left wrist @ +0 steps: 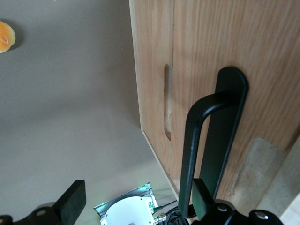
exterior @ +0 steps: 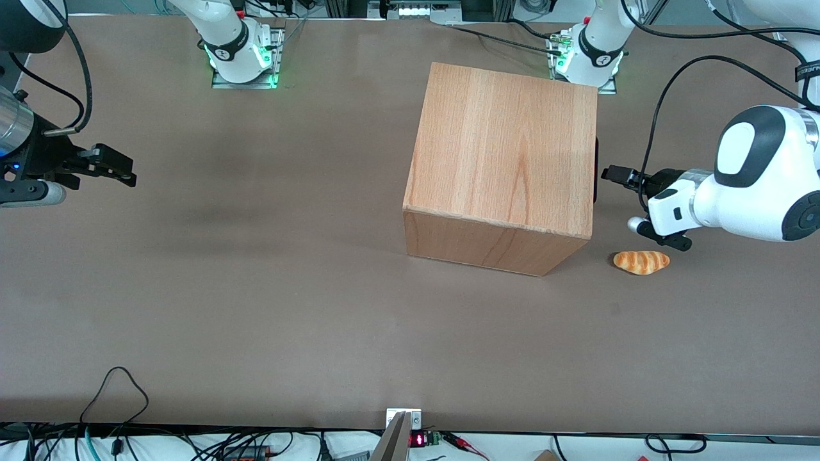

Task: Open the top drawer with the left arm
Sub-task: 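Lower the open left gripper around the black drawer handle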

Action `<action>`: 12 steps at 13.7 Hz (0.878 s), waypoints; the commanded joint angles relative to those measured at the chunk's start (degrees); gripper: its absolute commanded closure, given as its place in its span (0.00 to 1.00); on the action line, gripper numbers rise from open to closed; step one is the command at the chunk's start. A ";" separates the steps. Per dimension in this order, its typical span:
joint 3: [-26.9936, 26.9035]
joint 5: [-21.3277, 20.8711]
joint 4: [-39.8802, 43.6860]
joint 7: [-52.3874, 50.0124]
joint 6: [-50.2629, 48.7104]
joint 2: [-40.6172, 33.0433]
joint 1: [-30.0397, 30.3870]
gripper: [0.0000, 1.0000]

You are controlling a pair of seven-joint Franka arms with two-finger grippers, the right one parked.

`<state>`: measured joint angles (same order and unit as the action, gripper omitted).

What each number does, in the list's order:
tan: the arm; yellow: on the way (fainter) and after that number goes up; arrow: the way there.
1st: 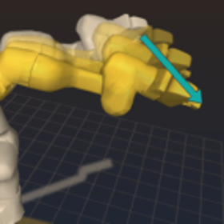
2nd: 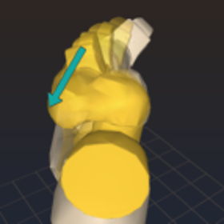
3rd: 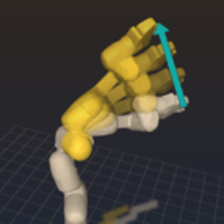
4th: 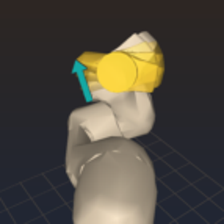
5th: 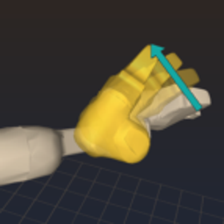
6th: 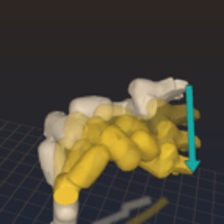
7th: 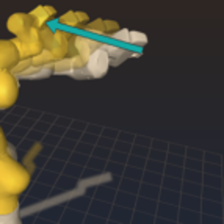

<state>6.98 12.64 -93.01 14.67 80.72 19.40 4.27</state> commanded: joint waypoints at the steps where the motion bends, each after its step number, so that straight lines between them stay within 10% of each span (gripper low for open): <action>1: 0.22 1.42 -0.15 1.15 -0.73 -0.33 0.03 0.00; 12: 0.66 3.45 -0.77 3.18 1.28 3.01 -0.14 0.00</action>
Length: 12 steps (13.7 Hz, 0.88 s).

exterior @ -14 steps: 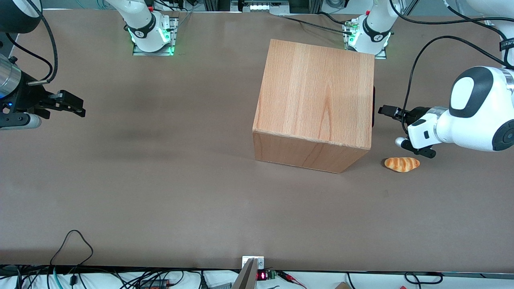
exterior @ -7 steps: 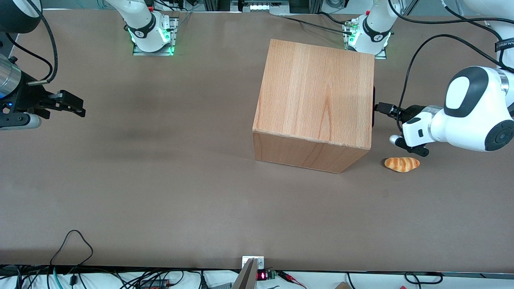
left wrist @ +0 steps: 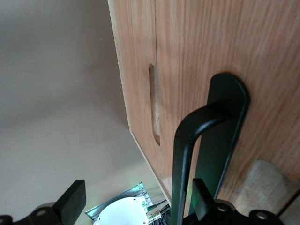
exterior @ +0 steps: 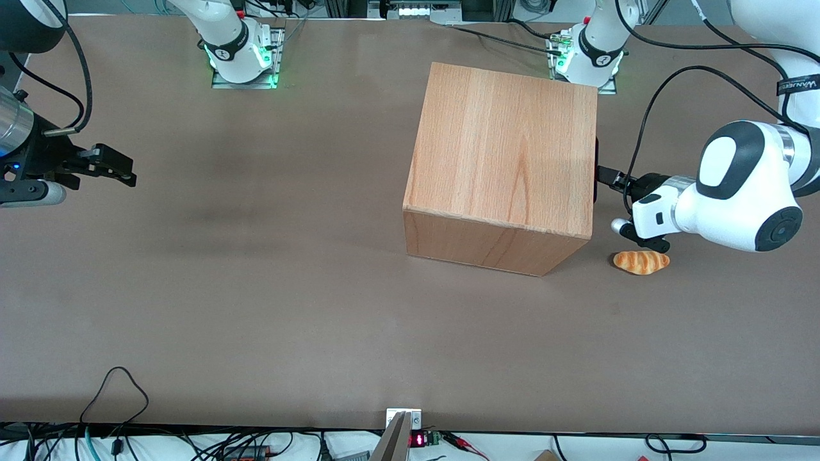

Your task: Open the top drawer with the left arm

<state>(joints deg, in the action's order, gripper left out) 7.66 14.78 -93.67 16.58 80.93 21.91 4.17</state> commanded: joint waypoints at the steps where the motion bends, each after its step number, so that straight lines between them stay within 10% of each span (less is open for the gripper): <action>1: -0.01 1.05 -0.11 1.35 1.86 1.37 0.04 0.00; 12: -0.10 -3.53 0.68 2.05 4.85 2.35 0.57 0.00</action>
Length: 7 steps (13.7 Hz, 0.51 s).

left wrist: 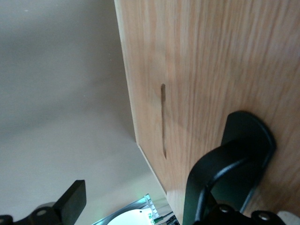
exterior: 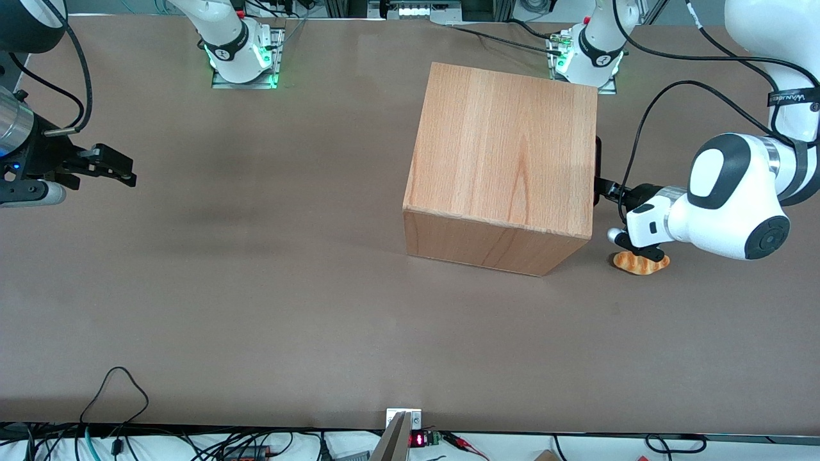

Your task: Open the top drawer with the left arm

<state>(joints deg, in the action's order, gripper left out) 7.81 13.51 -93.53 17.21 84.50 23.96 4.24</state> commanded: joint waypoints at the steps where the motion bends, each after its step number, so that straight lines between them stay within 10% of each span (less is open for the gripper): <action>1: -0.16 -3.39 0.54 1.51 1.89 0.30 0.59 0.00; 7: -0.96 -7.08 1.86 3.97 2.68 0.30 2.96 0.00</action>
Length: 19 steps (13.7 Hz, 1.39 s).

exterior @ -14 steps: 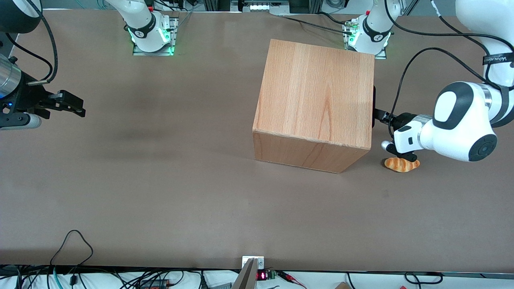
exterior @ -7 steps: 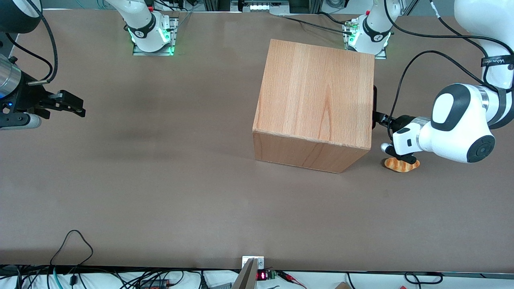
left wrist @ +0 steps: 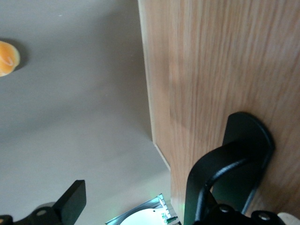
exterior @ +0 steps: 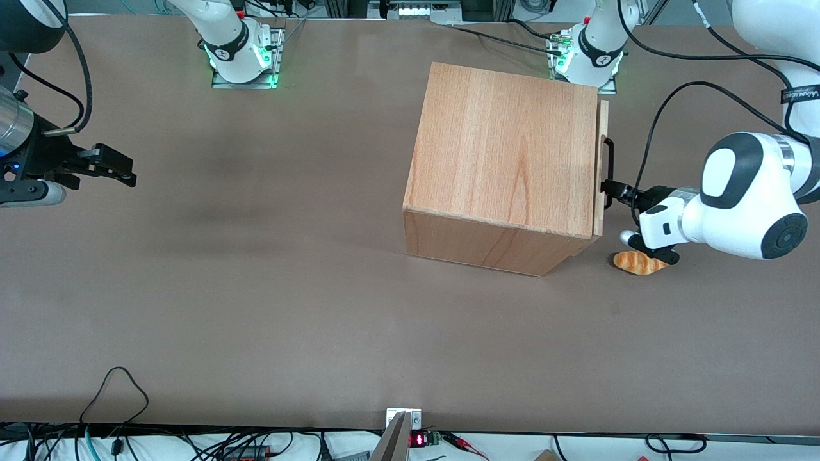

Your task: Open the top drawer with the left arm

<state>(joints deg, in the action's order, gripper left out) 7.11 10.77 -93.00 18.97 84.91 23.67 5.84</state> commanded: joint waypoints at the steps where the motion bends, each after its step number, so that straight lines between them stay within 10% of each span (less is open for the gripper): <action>1: -0.34 -4.52 2.02 2.21 2.28 0.77 1.54 0.00; 19: -0.43 -6.64 8.54 2.12 2.37 7.10 14.89 0.00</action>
<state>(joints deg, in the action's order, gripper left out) 6.46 6.52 -87.27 21.32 84.93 27.24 18.73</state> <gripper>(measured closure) 0.000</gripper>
